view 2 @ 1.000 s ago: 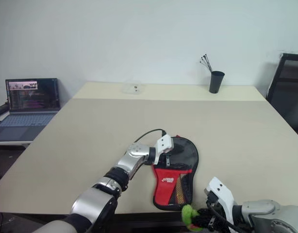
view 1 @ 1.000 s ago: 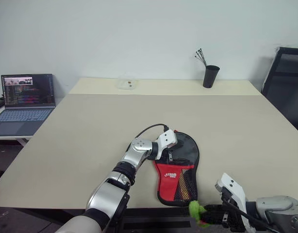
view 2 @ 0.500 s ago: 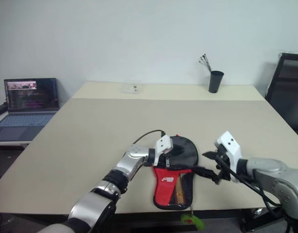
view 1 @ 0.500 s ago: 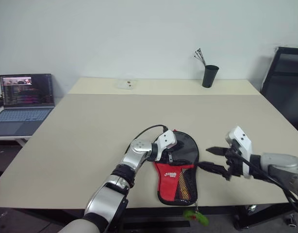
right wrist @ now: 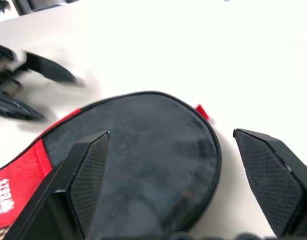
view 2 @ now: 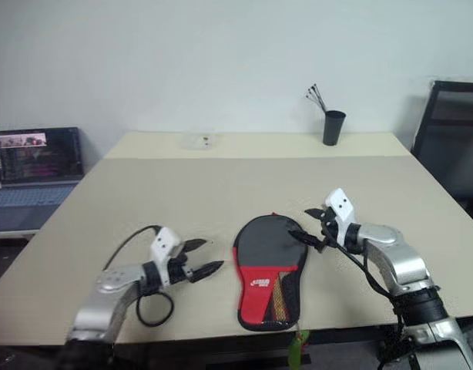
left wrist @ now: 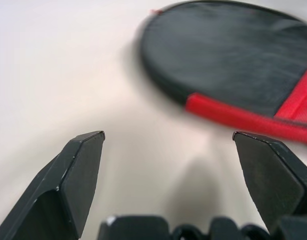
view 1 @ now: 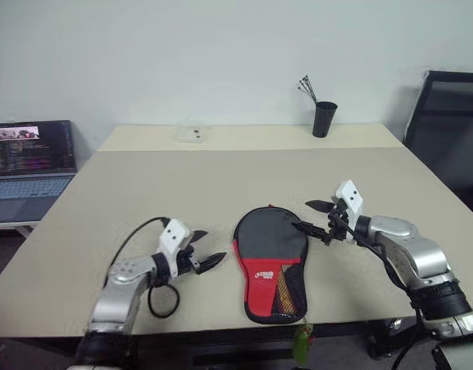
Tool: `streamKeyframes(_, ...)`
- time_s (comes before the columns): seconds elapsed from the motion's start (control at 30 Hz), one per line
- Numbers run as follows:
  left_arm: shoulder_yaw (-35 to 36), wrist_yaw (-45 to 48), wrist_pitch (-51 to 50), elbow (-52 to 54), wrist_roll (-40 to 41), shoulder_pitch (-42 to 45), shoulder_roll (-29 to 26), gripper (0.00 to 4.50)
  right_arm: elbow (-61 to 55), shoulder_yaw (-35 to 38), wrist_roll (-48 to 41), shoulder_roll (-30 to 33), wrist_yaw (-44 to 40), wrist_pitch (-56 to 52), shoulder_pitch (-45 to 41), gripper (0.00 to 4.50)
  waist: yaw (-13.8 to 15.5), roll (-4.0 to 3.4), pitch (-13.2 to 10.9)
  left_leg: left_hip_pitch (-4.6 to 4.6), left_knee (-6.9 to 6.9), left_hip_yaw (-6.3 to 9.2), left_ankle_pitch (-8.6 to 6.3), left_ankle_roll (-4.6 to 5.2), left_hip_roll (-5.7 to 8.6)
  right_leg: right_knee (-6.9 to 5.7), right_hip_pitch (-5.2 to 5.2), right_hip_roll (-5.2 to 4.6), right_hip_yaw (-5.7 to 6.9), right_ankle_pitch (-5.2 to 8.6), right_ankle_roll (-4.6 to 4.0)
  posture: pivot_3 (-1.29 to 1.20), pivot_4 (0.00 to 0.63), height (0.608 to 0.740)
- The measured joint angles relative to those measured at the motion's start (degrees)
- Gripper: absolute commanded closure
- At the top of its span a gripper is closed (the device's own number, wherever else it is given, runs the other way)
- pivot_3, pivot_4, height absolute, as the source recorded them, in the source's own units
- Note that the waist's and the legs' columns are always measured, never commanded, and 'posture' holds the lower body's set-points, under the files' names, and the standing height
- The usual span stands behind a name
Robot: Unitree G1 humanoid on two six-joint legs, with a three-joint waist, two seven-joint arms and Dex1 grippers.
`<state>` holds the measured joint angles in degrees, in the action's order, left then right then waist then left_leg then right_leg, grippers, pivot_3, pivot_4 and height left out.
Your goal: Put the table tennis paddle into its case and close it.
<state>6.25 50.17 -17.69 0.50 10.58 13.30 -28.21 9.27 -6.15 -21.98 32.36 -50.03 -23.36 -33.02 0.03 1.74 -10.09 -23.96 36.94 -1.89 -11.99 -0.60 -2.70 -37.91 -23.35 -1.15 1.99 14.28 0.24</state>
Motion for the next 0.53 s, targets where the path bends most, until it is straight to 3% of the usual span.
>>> streamKeyframes(0.23,0.67,-3.17,-3.96,7.55,2.47,3.48,-2.69,0.0,6.62,0.7,1.19,1.86,-6.44,3.27,-2.36,0.19,0.46,0.01,-0.01,0.0,-0.02,-0.1,0.0,0.0,0.04,0.05,0.01,-0.06,-0.04,0.0,-0.01,0.0,0.15,0.74)
streamKeyframes(0.4,-1.6,-0.98,-3.22,5.59,3.33,12.23,-3.62,0.0,7.7,4.23,1.86,5.67,-7.28,3.92,-1.59,0.19,0.45,-0.02,-0.02,0.05,-0.09,-0.17,-0.01,0.0,0.04,0.05,0.0,0.01,-0.04,0.01,-0.02,0.0,0.15,0.74)
streamKeyframes(0.53,-2.18,0.23,-1.63,0.28,3.38,12.17,-4.03,0.0,2.68,5.61,1.74,6.9,-6.12,1.19,3.23,0.19,-0.3,-0.04,-0.08,0.05,-0.14,-0.21,-0.01,-0.01,-0.01,0.0,-0.09,0.02,-0.08,0.03,-0.05,0.0,0.15,0.74)
